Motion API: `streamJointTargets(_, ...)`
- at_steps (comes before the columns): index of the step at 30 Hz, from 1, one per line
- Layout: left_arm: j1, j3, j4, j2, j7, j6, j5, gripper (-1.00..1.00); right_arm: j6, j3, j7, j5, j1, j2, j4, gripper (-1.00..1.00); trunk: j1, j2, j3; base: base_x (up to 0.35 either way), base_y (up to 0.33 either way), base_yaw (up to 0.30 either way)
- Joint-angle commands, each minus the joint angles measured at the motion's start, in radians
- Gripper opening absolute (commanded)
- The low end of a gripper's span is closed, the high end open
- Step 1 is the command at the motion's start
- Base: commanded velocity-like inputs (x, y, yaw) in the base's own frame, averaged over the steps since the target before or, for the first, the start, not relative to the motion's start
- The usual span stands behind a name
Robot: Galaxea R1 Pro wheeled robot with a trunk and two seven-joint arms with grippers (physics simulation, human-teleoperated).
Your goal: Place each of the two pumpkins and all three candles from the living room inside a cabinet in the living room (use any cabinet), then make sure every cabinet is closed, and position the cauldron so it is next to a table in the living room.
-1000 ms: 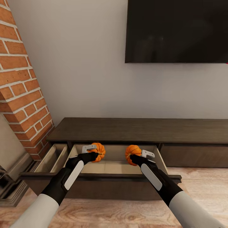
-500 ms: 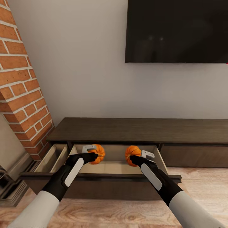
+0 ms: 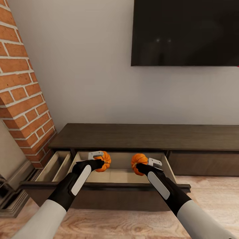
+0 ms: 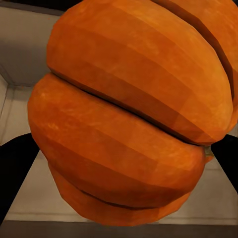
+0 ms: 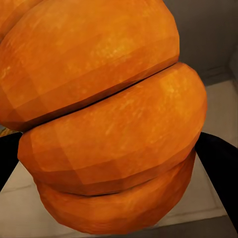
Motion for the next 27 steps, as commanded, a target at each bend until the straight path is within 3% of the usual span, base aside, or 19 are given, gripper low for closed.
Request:
streamJointTargets(1, -0.001, -0.002, -0.001, 0.0, 0.01, 0.002, 0.011, -1.0, 0.001, 0.004, -0.008, -0.007, -0.001, -0.001, -0.001, -1.0, 0.0, 0.0, -0.001, 0.058, 0.0, 0.0)
streamJointTargets(24, -0.001, -0.003, -0.001, 0.0, 0.009, 0.002, 0.012, -1.0, 0.001, 0.004, -0.008, -0.008, -0.002, -0.001, -0.001, -1.0, 0.0, 0.0, -0.001, 0.018, 0.0, 0.0)
streamJointTargets(27, -0.001, -0.004, -0.001, 0.0, 0.009, 0.001, 0.014, -1.0, 0.001, 0.004, -0.008, -0.008, -0.002, -0.001, -0.001, -1.0, 0.001, -0.001, -0.013, 0.0, 0.0, 0.0)
